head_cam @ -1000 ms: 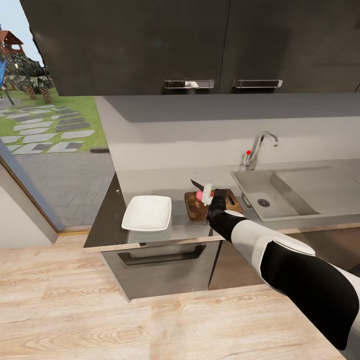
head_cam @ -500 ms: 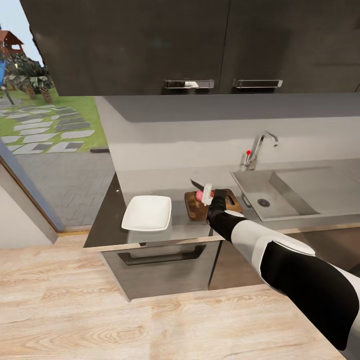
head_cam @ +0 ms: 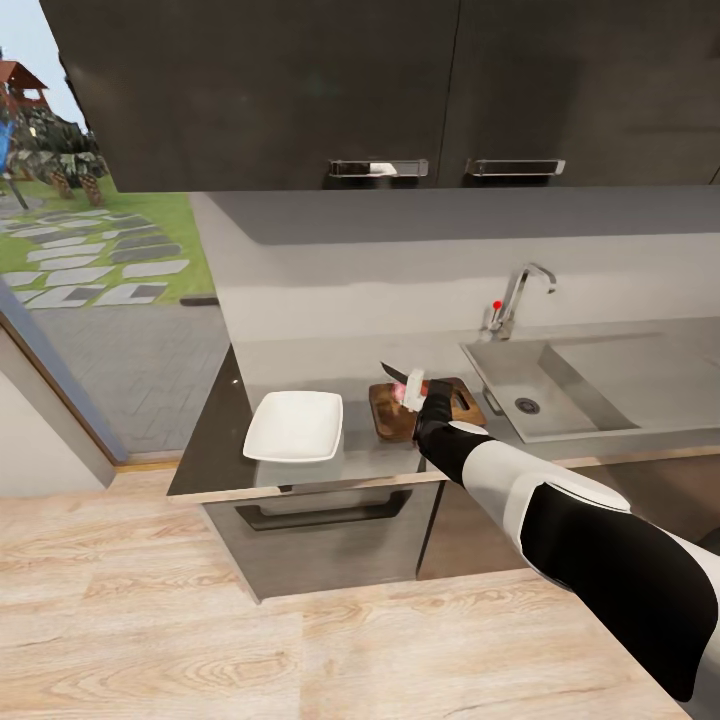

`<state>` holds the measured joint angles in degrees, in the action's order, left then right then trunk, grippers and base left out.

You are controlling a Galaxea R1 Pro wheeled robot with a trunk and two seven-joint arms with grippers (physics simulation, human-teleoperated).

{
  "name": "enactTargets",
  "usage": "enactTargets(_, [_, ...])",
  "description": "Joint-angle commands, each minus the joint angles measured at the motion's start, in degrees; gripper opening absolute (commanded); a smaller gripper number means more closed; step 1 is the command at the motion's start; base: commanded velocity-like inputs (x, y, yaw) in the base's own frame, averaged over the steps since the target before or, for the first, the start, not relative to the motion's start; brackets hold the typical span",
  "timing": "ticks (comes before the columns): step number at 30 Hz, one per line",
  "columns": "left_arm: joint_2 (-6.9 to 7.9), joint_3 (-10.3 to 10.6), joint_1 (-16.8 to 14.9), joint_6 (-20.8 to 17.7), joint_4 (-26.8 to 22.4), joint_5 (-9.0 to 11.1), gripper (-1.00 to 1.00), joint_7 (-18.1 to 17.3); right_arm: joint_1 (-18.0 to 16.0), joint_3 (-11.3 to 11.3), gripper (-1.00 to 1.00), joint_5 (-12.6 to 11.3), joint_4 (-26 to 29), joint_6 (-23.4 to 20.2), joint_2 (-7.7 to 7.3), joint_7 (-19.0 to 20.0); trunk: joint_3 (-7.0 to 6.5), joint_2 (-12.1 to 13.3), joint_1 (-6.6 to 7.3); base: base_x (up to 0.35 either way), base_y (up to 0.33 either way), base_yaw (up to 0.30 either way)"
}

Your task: In the kitchen, take the Vidalia onion out of the sink, dice it on the chopping board with the paring knife, put the diced onion into the bowl on the countertop, then place both the paring knife and the chopping board into the sink.

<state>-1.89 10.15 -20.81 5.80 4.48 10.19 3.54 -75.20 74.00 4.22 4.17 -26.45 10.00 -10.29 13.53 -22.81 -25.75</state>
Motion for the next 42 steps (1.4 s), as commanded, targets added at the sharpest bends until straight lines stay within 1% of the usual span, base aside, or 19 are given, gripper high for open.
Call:
enactTargets(1, [-0.03, 0.49, -0.11, 0.44, 0.26, 0.53, 1.0, 0.06, -0.03, -0.15, -1.0, 0.45, 0.05, -0.35, 0.0, 0.01, 0.11, -0.11, -0.03, 0.0, 0.0, 0.0])
enactTargets(16, [-0.04, 0.49, -0.11, 0.44, 0.26, 0.53, 1.0, 0.06, 0.03, -0.18, -1.0, 0.67, 0.11, -0.29, 0.0, -0.03, 0.11, -0.11, -0.03, 0.0, 0.0, 0.0])
enactTargets(21, [-0.04, 0.49, -0.11, 0.44, 0.26, 0.53, 1.0, 0.06, -0.01, -0.77, -1.0, 0.76, 0.94, -0.15, 0.0, -0.48, 0.11, -0.11, -0.03, 0.0, 0.0, 0.0])
enactTargets(22, [-0.04, 0.49, -0.11, 0.44, 0.26, 0.53, 1.0, 0.06, -0.14, -0.91, -1.0, 0.39, 1.15, -0.06, 0.0, -0.51, 0.11, -0.11, -0.03, 0.0, 0.0, 0.0])
enactTargets(24, [-0.03, 0.49, -0.11, 0.44, 0.26, 0.53, 1.0, 0.06, -0.46, -1.47, -1.0, -2.35, 1.34, 0.11, 0.0, -0.52, 0.11, -0.11, -0.03, 0.0, 0.0, 0.0])
enactTargets(25, [-0.01, 0.49, -0.11, 0.44, 0.26, 0.53, 1.0, 0.06, -0.73, -2.07, -1.0, -5.59, 1.4, 0.21, 0.0, -0.53, 0.11, -0.11, -0.03, 0.0, 0.0, 0.0])
enactTargets(26, [-0.02, 0.49, -0.11, 0.44, 0.26, 0.53, 1.0, 0.06, -0.92, -2.37, -1.0, -8.11, 1.49, 0.41, 0.0, -0.53, 0.11, -0.11, -0.03, 0.0, 0.0, 0.0])
enactTargets(27, [-0.03, 0.49, -0.11, 0.44, 0.26, 0.55, 1.0, 0.06, -1.72, -2.62, -1.0, -12.08, 2.0, 1.03, -0.88, -0.47, 0.11, -0.11, -0.03, 0.0, 0.0, 0.0])
enactTargets(29, [-0.03, 0.49, -0.11, 0.44, 0.26, 0.54, 1.0, 0.06, -4.47, -2.87, -1.0, -19.67, 3.84, 1.99, -4.66, -0.22, 0.11, -0.11, -0.03, 0.0, 0.0, 0.0])
enactTargets(30, [-0.03, 0.49, -0.11, 0.44, 0.26, 0.53, 1.0, 0.06, -5.09, -2.91, -1.0, -22.2, 4.54, 2.13, -6.14, 0.01, 0.11, -0.11, -0.03, 0.0, 0.0, 0.0])
enactTargets(31, [-0.04, 0.49, -0.11, 0.44, 0.26, 0.53, 1.0, 0.06, -5.68, -2.94, -1.0, -25.96, 5.73, 2.25, -8.59, 1.05, 0.11, -0.11, -0.03, 0.0, 0.0, 0.0])
enactTargets(32, [-0.04, 0.49, -0.11, 0.44, 0.26, 0.53, 1.0, 0.06, -5.96, -2.96, -1.0, -28.37, 6.67, 2.29, -10.43, 2.31, 0.11, -0.11, -0.03, 0.0, 0.0, 0.0])
enactTargets(34, [-0.04, 0.49, -0.11, 0.44, 0.26, 0.54, 1.0, 0.06, -6.46, -2.97, -1.0, -34.48, 9.57, 2.35, -16.63, 7.76, 0.11, -0.11, -0.03, 0.0, 0.0, 0.0])
enactTargets(35, [-0.04, 0.49, -0.11, 0.44, 0.26, 0.53, 1.0, 0.06, -6.71, -2.98, -1.0, -36.06, 10.45, 2.36, -18.59, 9.65, 0.11, -0.11, -0.03, 0.0, 0.0, 0.0])
enactTargets(36, [-0.03, 0.49, -0.11, 0.44, 0.26, 0.53, 1.0, 0.06, -7.18, -3.09, -1.0, -38.06, 11.72, 2.36, -21.25, 12.34, 0.11, -0.11, -0.03, 0.0, 0.0, 0.0])
enactTargets(37, [-0.04, 0.49, -0.11, 0.44, 0.26, 0.53, 1.0, 0.06, -7.41, -3.39, -1.0, -39.11, 12.41, 2.37, -22.65, 13.92, 0.11, -0.11, -0.03, 0.0, 0.0, 0.0])
enactTargets(38, [-0.04, 0.49, -0.11, 0.44, 0.26, 0.53, 1.0, 0.06, -7.59, -4.35, -1.0, -40.1, 13.03, 2.33, -24.1, 15.87, 0.11, -0.11, -0.03, 0.0, 0.0, 0.0])
enactTargets(40, [-0.01, 0.49, -0.11, 0.44, 0.26, 0.54, 1.0, 0.06, -7.75, -7.16, -1.0, -40.83, 13.34, 2.23, -25.61, 18.62, 0.11, -0.11, -0.03, 0.0, 0.0, 0.0])
enactTargets(42, [0.0, 0.49, -0.11, 0.44, 0.26, 0.54, 1.0, 0.06, -7.78, -8.42, -1.0, -41.07, 13.23, 2.25, -26.64, 20.39, 0.11, -0.11, -0.03, 0.0, 0.0, 0.0])
